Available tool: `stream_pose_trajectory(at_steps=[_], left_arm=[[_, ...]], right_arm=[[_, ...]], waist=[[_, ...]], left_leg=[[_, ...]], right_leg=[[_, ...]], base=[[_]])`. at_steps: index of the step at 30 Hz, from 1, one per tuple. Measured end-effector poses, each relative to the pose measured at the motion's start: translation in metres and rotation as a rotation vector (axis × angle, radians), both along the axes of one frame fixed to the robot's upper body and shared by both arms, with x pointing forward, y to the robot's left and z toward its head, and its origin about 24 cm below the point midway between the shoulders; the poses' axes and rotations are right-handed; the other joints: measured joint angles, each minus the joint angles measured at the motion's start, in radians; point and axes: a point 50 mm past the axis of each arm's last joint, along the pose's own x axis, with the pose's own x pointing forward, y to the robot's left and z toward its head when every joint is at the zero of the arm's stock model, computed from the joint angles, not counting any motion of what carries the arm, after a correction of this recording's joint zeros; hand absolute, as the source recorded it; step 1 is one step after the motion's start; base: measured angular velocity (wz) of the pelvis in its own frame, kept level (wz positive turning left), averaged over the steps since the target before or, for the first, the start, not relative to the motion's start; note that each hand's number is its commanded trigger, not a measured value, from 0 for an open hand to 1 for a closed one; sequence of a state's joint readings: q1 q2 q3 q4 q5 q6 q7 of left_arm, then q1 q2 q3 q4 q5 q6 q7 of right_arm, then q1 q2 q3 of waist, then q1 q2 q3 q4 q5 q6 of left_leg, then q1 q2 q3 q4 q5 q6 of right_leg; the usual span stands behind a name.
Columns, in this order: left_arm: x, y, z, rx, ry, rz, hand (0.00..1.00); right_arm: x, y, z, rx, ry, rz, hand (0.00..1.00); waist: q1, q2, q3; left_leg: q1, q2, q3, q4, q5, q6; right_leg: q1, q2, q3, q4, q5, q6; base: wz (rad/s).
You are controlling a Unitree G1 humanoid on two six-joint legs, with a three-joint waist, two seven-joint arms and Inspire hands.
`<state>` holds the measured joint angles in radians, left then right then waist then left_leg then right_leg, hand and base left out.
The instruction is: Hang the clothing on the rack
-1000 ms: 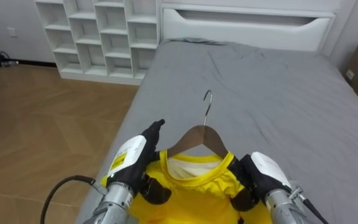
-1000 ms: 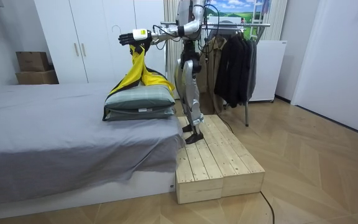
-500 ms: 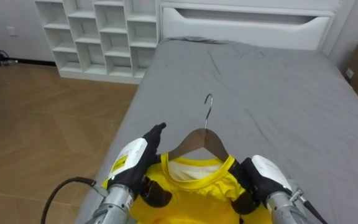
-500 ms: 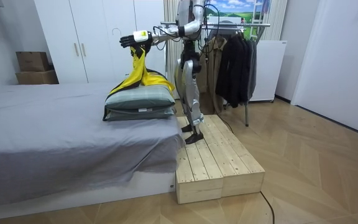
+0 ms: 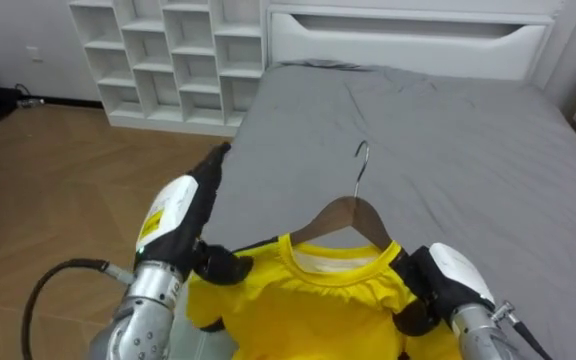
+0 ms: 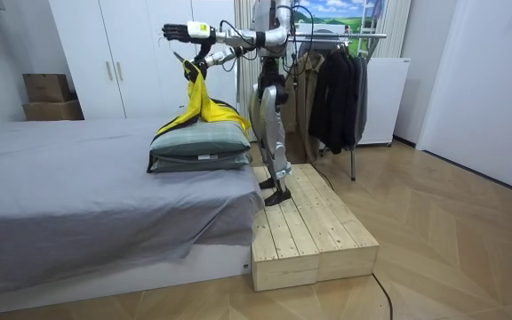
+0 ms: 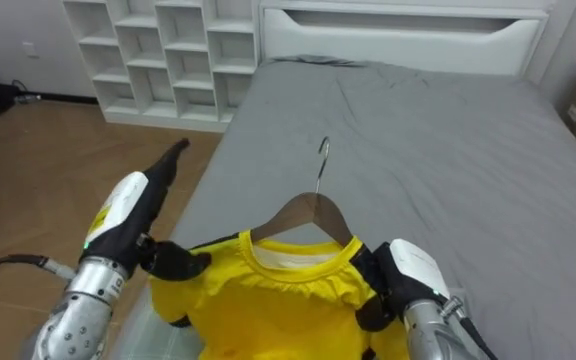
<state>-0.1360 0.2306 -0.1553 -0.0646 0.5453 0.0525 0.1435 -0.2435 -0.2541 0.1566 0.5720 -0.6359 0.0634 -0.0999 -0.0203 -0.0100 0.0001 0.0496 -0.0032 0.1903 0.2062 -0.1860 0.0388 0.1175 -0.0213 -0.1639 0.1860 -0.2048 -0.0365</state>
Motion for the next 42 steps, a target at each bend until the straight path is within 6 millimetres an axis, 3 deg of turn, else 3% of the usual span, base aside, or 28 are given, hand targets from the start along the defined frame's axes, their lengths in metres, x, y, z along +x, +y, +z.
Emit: stream_pose_trajectory(at_steps=[8,11,16,25,28,30,33,36,40,42], left_arm=[[-0.014,0.010,0.024,-0.003,-0.199,0.072,0.00],[-0.018,0.011,0.037,-0.016,-0.293,0.080,0.00],[-0.021,0.016,0.041,-0.051,-0.352,0.102,0.00],[-0.041,0.068,0.026,-0.184,-0.358,0.357,0.00],[-0.052,0.090,-0.006,-0.179,-0.251,0.476,0.00],[-0.062,0.104,-0.040,-0.209,-0.112,0.571,0.00],[-0.075,0.114,-0.080,-0.260,0.057,0.668,0.00],[-0.085,0.117,-0.101,-0.272,0.142,0.721,0.00],[-0.108,0.128,-0.137,-0.339,0.301,0.838,0.00],[-0.130,0.132,-0.164,-0.383,0.428,0.934,0.00]], right_arm=[[-0.015,-0.028,-0.004,0.025,-0.019,-0.112,1.00],[-0.025,-0.033,-0.012,0.039,0.010,-0.137,1.00],[-0.035,-0.039,-0.017,0.050,0.011,-0.163,1.00],[-0.049,-0.061,-0.018,0.075,-0.038,-0.299,1.00],[-0.057,-0.064,-0.023,0.073,-0.019,-0.315,1.00],[-0.058,-0.064,-0.024,0.069,-0.013,-0.316,1.00],[-0.056,-0.062,-0.019,0.075,-0.037,-0.309,1.00],[-0.053,-0.061,-0.015,0.081,-0.054,-0.304,1.00],[-0.052,-0.060,-0.012,0.092,-0.059,-0.298,1.00],[-0.053,-0.060,-0.013,0.122,-0.053,-0.306,1.00]], waist=[[0.010,-0.013,-0.0019],[0.022,-0.022,-0.0066],[0.033,-0.025,-0.0068],[0.051,-0.023,-0.0056],[0.055,-0.017,-0.0046],[0.054,-0.016,-0.0037],[0.051,-0.016,-0.0034],[0.051,-0.017,-0.0030],[0.051,-0.016,-0.0033],[0.054,-0.011,-0.0020]], left_leg=[[0.009,-0.004,-0.006,-0.001,0.002,0.003],[0.012,-0.007,-0.006,-0.001,0.004,0.006],[0.015,-0.011,-0.007,0.000,0.007,0.012],[0.018,-0.012,-0.009,-0.002,0.008,0.014],[0.023,-0.012,-0.006,-0.011,0.008,0.014],[0.023,-0.012,-0.006,-0.011,0.008,0.014],[0.010,-0.012,-0.011,-0.008,0.008,0.014],[0.006,-0.013,-0.011,-0.009,0.008,0.014],[0.017,-0.013,-0.010,-0.016,0.008,0.014],[0.026,-0.013,-0.009,-0.022,0.008,0.014]], right_leg=[[0.008,-0.007,-0.028,-0.001,-0.001,0.002],[0.011,-0.010,-0.029,0.000,-0.002,0.003],[0.015,-0.014,-0.031,0.002,-0.001,0.006],[0.020,-0.013,-0.033,-0.001,-0.001,0.008],[0.021,-0.012,-0.030,-0.006,-0.001,0.009],[0.020,-0.012,-0.030,-0.003,-0.002,0.009],[0.010,-0.012,-0.034,-0.002,-0.002,0.009],[0.007,-0.012,-0.031,0.001,-0.001,0.009],[0.010,-0.012,-0.029,0.000,-0.001,0.009],[0.015,-0.012,-0.026,0.001,-0.001,0.009]], base=[[0.03],[0.00],[0.01],[0.00],[-0.02],[0.00],[0.02],[0.01],[-0.03],[-0.06]])
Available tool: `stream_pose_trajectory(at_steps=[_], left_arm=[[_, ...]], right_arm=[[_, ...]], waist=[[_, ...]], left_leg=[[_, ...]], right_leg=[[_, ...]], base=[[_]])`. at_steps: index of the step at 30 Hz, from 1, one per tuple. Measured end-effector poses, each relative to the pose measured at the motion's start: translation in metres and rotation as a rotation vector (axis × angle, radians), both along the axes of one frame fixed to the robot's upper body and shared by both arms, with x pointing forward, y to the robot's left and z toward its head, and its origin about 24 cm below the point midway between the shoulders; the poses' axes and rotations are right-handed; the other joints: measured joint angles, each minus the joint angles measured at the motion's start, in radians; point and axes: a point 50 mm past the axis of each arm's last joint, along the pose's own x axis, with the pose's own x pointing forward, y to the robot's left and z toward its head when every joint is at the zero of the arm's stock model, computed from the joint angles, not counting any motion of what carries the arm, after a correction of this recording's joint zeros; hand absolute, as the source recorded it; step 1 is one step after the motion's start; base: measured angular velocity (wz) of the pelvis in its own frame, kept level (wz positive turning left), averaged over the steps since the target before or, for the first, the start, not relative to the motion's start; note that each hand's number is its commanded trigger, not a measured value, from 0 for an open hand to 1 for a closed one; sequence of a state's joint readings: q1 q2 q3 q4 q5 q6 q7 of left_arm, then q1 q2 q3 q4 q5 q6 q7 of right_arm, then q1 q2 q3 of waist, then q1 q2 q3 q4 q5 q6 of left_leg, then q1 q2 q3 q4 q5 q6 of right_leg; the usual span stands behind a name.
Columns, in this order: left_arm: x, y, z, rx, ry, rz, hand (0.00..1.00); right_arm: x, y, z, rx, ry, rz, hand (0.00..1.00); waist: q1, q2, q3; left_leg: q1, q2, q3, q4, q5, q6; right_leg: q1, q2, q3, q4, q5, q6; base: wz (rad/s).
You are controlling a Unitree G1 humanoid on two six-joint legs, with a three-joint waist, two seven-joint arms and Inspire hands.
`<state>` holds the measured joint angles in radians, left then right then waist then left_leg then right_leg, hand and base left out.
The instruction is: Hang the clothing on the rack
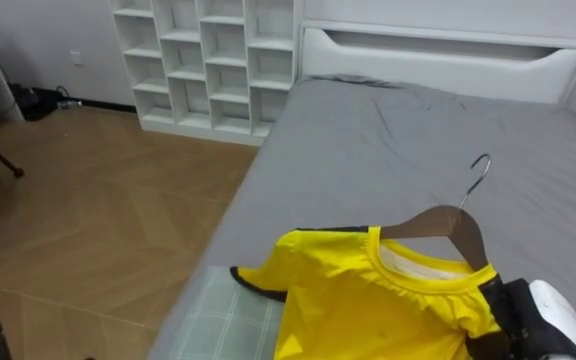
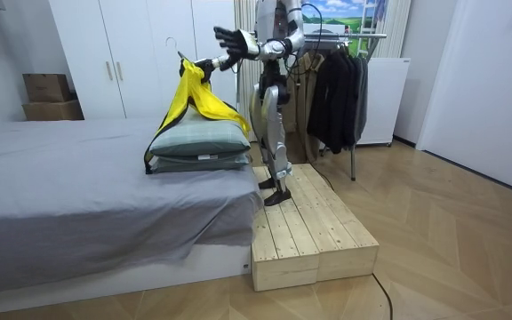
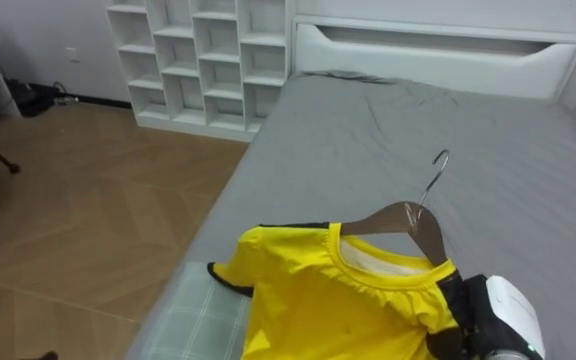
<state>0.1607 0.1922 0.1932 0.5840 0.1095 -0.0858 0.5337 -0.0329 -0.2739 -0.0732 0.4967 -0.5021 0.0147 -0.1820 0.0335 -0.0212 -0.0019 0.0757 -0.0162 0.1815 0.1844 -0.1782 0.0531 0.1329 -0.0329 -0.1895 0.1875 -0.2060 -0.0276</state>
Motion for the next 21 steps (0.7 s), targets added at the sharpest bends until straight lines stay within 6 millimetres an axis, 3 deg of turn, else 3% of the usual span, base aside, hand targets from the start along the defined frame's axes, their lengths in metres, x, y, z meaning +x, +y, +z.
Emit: stream_pose_trajectory(at_steps=[9,17,21], left_arm=[[-0.085,-0.001,-0.057,-0.172,0.392,0.145,0.00],[-0.135,-0.008,-0.073,-0.269,0.596,0.145,0.00],[-0.142,-0.011,-0.076,-0.296,0.652,0.118,0.00]], right_arm=[[-0.020,0.000,-0.005,0.019,0.042,-0.007,1.00],[-0.016,0.006,0.013,-0.012,-0.031,0.040,1.00],[-0.011,0.011,0.023,-0.017,-0.080,0.066,1.00]], waist=[[0.005,-0.008,-0.0022],[0.004,-0.020,0.0001],[0.005,-0.033,0.0046]], left_leg=[[0.004,0.000,0.008,-0.016,0.000,0.000],[0.007,0.001,0.024,-0.015,0.000,0.000],[0.005,0.000,0.027,-0.015,-0.001,0.001]], right_leg=[[-0.009,0.001,0.011,0.001,0.000,0.000],[-0.012,0.003,0.035,-0.001,0.000,0.000],[-0.016,0.002,0.038,-0.001,-0.001,0.002]], base=[[-0.03],[-0.08],[-0.01]])
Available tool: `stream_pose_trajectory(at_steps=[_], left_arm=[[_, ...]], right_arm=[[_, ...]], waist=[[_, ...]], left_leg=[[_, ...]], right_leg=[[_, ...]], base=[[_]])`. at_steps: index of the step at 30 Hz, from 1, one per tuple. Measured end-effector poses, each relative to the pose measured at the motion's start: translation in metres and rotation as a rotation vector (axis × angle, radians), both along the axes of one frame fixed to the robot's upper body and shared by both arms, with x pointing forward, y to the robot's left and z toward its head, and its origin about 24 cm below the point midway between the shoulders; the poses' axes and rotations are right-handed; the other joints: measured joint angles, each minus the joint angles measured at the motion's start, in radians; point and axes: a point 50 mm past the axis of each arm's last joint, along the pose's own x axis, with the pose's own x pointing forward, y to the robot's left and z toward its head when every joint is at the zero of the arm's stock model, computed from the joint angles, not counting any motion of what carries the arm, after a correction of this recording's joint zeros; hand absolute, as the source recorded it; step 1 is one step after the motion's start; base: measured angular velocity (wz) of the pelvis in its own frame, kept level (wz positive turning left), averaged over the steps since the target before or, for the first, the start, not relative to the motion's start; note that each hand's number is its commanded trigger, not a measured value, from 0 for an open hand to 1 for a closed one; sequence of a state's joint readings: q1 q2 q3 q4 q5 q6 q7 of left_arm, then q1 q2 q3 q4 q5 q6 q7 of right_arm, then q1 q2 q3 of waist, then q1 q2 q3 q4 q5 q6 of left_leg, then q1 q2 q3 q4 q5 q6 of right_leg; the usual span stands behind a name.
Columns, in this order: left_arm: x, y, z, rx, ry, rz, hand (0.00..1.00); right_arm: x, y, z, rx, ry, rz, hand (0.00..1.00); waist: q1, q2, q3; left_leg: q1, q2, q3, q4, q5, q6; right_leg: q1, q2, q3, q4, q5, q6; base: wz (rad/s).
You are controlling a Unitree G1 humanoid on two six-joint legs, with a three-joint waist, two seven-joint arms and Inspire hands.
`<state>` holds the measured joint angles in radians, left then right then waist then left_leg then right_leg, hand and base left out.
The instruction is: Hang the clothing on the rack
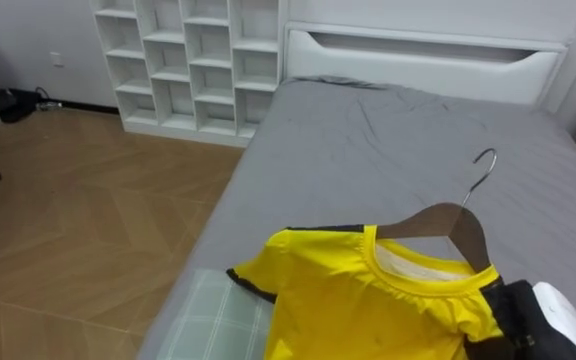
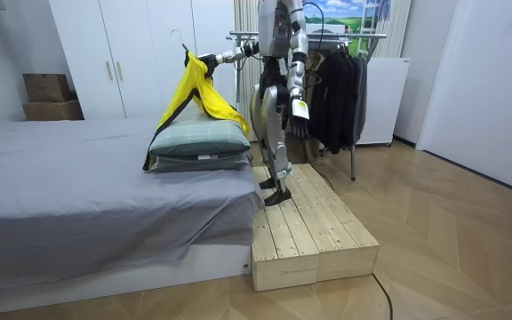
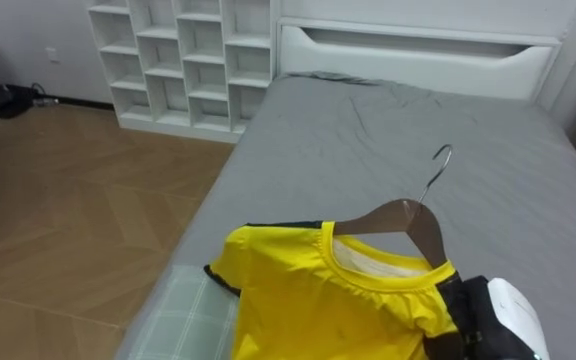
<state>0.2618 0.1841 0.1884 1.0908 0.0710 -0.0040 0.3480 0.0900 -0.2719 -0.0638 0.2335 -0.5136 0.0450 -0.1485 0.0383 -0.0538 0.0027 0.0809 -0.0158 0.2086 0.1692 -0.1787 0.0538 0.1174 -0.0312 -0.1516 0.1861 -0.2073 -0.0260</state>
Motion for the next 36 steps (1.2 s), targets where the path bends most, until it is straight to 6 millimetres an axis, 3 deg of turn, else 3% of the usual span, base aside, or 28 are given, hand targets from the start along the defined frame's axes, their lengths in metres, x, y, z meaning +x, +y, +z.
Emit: stream_pose_trajectory(at_steps=[17,29,36], left_arm=[[0.040,-0.012,-0.003,-0.093,-0.080,-0.088,0.00],[0.027,-0.015,-0.005,-0.136,-0.047,-0.094,0.00],[0.020,-0.015,-0.006,-0.129,0.010,-0.173,0.00]], right_arm=[[0.006,0.004,0.008,-0.052,-0.025,0.035,1.00],[0.009,0.008,0.016,-0.120,-0.033,0.080,1.00],[0.002,0.007,0.022,-0.149,-0.053,0.082,1.00]], waist=[[-0.003,-0.004,-0.0003],[-0.011,-0.005,-0.0011],[-0.021,-0.023,-0.0045]], left_leg=[[-0.018,0.000,0.019,-0.004,-0.002,0.003],[-0.017,0.002,0.034,-0.002,-0.007,0.011],[-0.022,0.004,0.050,0.000,-0.010,0.015]], right_leg=[[-0.034,-0.001,0.013,0.019,0.000,0.002],[-0.035,-0.001,0.025,0.025,0.003,0.007],[-0.057,0.000,0.050,0.034,0.007,0.012]], base=[[-0.03],[-0.04],[-0.06]])
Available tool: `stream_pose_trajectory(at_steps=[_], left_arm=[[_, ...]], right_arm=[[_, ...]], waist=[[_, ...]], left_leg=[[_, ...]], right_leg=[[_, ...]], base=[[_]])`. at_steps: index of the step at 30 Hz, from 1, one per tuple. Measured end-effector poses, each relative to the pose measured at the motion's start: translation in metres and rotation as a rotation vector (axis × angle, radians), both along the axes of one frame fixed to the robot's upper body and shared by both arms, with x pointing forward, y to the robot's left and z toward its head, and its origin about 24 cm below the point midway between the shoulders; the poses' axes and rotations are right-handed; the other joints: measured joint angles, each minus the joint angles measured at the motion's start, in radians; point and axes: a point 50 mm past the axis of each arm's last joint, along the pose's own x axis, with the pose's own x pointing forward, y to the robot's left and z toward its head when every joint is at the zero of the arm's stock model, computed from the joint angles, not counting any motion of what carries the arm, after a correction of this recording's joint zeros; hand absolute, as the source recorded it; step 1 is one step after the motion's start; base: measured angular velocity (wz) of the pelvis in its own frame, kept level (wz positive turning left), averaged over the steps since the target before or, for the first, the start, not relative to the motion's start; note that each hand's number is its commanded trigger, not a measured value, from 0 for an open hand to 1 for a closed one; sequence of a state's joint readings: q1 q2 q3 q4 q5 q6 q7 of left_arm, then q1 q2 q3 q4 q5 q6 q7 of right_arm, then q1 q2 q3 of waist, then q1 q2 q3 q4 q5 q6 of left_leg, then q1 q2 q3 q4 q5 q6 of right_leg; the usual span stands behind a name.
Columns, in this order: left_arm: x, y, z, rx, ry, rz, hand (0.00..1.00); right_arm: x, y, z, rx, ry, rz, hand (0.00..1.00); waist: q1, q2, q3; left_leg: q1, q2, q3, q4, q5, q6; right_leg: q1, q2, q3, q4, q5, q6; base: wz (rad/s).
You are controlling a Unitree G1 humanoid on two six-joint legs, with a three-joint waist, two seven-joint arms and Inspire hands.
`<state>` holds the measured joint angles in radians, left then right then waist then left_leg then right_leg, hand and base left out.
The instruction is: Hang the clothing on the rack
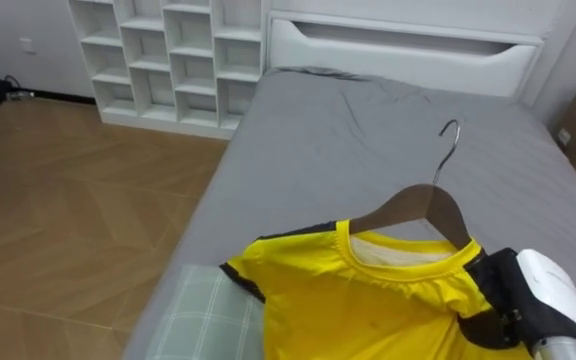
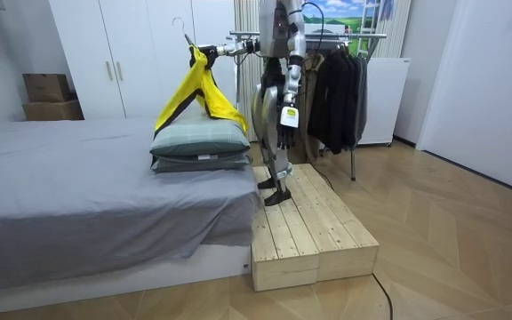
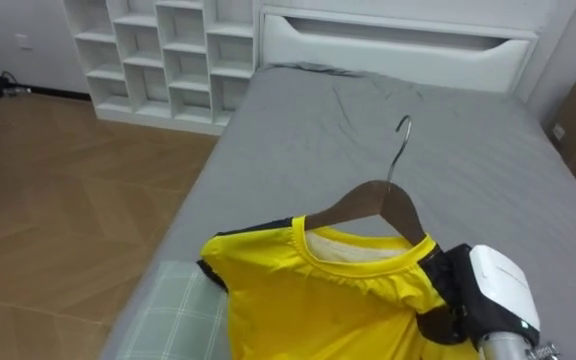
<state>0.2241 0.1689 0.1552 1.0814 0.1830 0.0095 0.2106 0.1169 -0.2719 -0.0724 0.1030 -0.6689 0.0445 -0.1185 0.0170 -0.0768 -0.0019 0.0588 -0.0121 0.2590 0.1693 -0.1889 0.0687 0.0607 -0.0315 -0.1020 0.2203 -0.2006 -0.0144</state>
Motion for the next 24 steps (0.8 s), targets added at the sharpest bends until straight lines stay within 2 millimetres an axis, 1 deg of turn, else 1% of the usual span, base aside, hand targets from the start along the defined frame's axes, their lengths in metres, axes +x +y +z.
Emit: stream_pose_trajectory(at_steps=[1,4,6,7,8,9,10,11,12,13,14,15,16,17,18,19,20,21,23,24], left_arm=[[-0.001,0.000,0.000,-0.001,0.010,-0.010,0.00],[-0.007,0.000,-0.001,0.007,0.053,-0.045,0.00],[-0.008,0.002,-0.001,0.015,0.066,-0.055,0.00],[-0.007,0.002,-0.001,0.015,0.065,-0.055,0.00],[-0.003,0.002,-0.001,0.015,0.060,-0.060,0.00],[0.001,0.001,-0.001,0.014,0.054,-0.065,0.00],[0.002,0.001,-0.001,0.013,0.056,-0.065,0.00],[0.007,0.001,-0.001,0.012,0.049,-0.066,0.00],[0.007,0.001,-0.001,0.013,0.048,-0.066,0.00],[0.006,0.002,-0.001,0.013,0.050,-0.066,0.00],[0.008,0.003,-0.001,0.018,0.045,-0.067,0.00],[0.009,0.004,0.000,0.020,0.042,-0.061,0.00],[0.010,0.005,0.000,0.021,0.042,-0.059,0.00],[0.011,0.006,0.000,0.021,0.043,-0.054,0.00],[0.012,0.006,0.000,0.020,0.049,-0.056,0.00],[0.012,0.006,0.000,0.019,0.054,-0.057,0.00],[0.012,0.005,-0.001,0.017,0.070,-0.060,0.00],[0.011,0.005,-0.002,0.017,0.090,-0.067,0.00],[0.009,0.004,-0.002,0.017,0.107,-0.067,0.00],[0.008,0.005,-0.002,0.015,0.119,-0.063,0.00]], right_arm=[[-0.002,-0.001,0.001,-0.001,-0.002,-0.002,1.00],[-0.010,-0.005,0.006,-0.007,-0.022,-0.018,1.00],[-0.013,-0.006,0.010,-0.023,-0.035,-0.023,1.00],[-0.013,-0.006,0.011,-0.025,-0.038,-0.021,1.00],[-0.013,-0.005,0.012,-0.025,-0.042,-0.019,1.00],[-0.013,-0.004,0.014,-0.026,-0.053,-0.012,1.00],[-0.012,-0.003,0.016,-0.028,-0.061,-0.007,1.00],[-0.011,-0.002,0.021,-0.036,-0.081,-0.001,1.00],[-0.010,0.000,0.028,-0.056,-0.106,0.012,1.00],[-0.009,0.002,0.031,-0.066,-0.120,0.018,1.00],[-0.009,0.003,0.037,-0.080,-0.143,0.029,1.00],[-0.008,0.004,0.040,-0.092,-0.157,0.035,1.00],[-0.008,0.005,0.041,-0.098,-0.161,0.038,1.00],[-0.008,0.005,0.041,-0.105,-0.162,0.040,1.00],[-0.008,0.006,0.041,-0.107,-0.161,0.043,1.00],[-0.008,0.006,0.041,-0.106,-0.161,0.043,1.00],[-0.008,0.006,0.041,-0.105,-0.161,0.044,1.00],[-0.008,0.008,0.041,-0.103,-0.159,0.051,1.00],[-0.008,0.010,0.040,-0.100,-0.157,0.058,1.00],[-0.007,0.010,0.041,-0.103,-0.159,0.059,1.00]], waist=[[-0.003,-0.001,-0.0008],[-0.019,-0.004,-0.0004],[-0.046,-0.012,-0.0013],[-0.048,-0.015,0.0002],[-0.049,-0.017,0.0001],[-0.043,-0.021,0.0014],[-0.040,-0.021,0.0019],[-0.044,-0.021,0.0032],[-0.039,-0.015,0.0048],[-0.038,-0.009,0.0062],[-0.043,-0.007,0.0061],[-0.043,-0.002,0.0081],[-0.043,-0.002,0.0082],[-0.043,-0.001,0.0083],[-0.042,0.001,0.0070],[-0.044,0.002,0.0068],[-0.045,0.004,0.0074],[-0.047,0.004,0.0043],[-0.048,0.008,0.0063],[-0.049,0.011,0.0051]], left_leg=[[0.000,0.000,0.002,0.000,0.000,0.000],[0.005,0.004,0.034,-0.002,-0.003,0.004],[0.005,0.008,0.065,-0.003,-0.006,0.006],[0.006,0.010,0.076,-0.003,-0.007,0.006],[0.009,0.017,0.111,-0.001,-0.012,0.006],[0.012,0.023,0.148,-0.001,-0.015,0.005],[0.013,0.025,0.162,-0.001,-0.017,0.005],[0.019,0.033,0.205,0.000,-0.024,0.004],[0.025,0.039,0.243,0.002,-0.031,0.001],[0.025,0.045,0.261,0.004,-0.038,0.000],[0.028,0.057,0.292,0.016,-0.049,-0.002],[0.037,0.063,0.325,0.019,-0.057,-0.007],[0.042,0.066,0.342,0.021,-0.060,-0.009],[0.053,0.072,0.370,0.028,-0.067,-0.013],[0.060,0.074,0.393,0.029,-0.071,-0.017],[0.062,0.075,0.401,0.029,-0.072,-0.019],[0.065,0.077,0.420,0.028,-0.073,-0.020],[0.067,0.080,0.438,0.029,-0.075,-0.024],[0.072,0.086,0.458,0.034,-0.078,-0.029],[0.075,0.091,0.471,0.039,-0.081,-0.034]], right_leg=[[-0.002,0.000,0.003,0.001,0.000,0.000],[-0.013,0.004,0.033,0.004,0.005,0.003],[-0.027,0.006,0.051,0.011,0.008,0.006],[-0.032,0.009,0.063,0.016,0.009,0.006],[-0.046,0.014,0.079,0.023,0.014,0.006],[-0.065,0.016,0.080,0.034,0.016,0.005],[-0.074,0.016,0.074,0.041,0.016,0.005],[-0.089,0.016,0.066,0.051,0.020,0.004],[-0.101,0.015,0.035,0.058,0.025,-0.003],[-0.103,0.012,0.005,0.057,0.028,-0.004],[-0.108,0.002,-0.056,0.057,0.036,-0.007],[-0.115,-0.010,-0.104,0.069,0.038,-0.008],[-0.119,-0.013,-0.117,0.076,0.039,-0.008],[-0.122,-0.016,-0.127,0.083,0.039,-0.008],[-0.130,-0.014,-0.117,0.095,0.039,-0.008],[-0.132,-0.013,-0.115,0.095,0.039,-0.009],[-0.137,-0.012,-0.116,0.095,0.042,-0.013],[-0.145,-0.010,-0.116,0.096,0.044,-0.016],[-0.148,-0.006,-0.116,0.098,0.047,-0.019],[-0.148,-0.003,-0.115,0.097,0.047,-0.020]], base=[[-0.12],[-0.31],[-0.34],[-0.57],[-0.82],[-0.88],[-0.94],[-0.97],[-0.96],[-0.93],[-0.84],[-0.83],[-0.77],[-0.70],[-0.62],[-0.51],[-0.44],[-0.44],[-0.36],[-0.30]])
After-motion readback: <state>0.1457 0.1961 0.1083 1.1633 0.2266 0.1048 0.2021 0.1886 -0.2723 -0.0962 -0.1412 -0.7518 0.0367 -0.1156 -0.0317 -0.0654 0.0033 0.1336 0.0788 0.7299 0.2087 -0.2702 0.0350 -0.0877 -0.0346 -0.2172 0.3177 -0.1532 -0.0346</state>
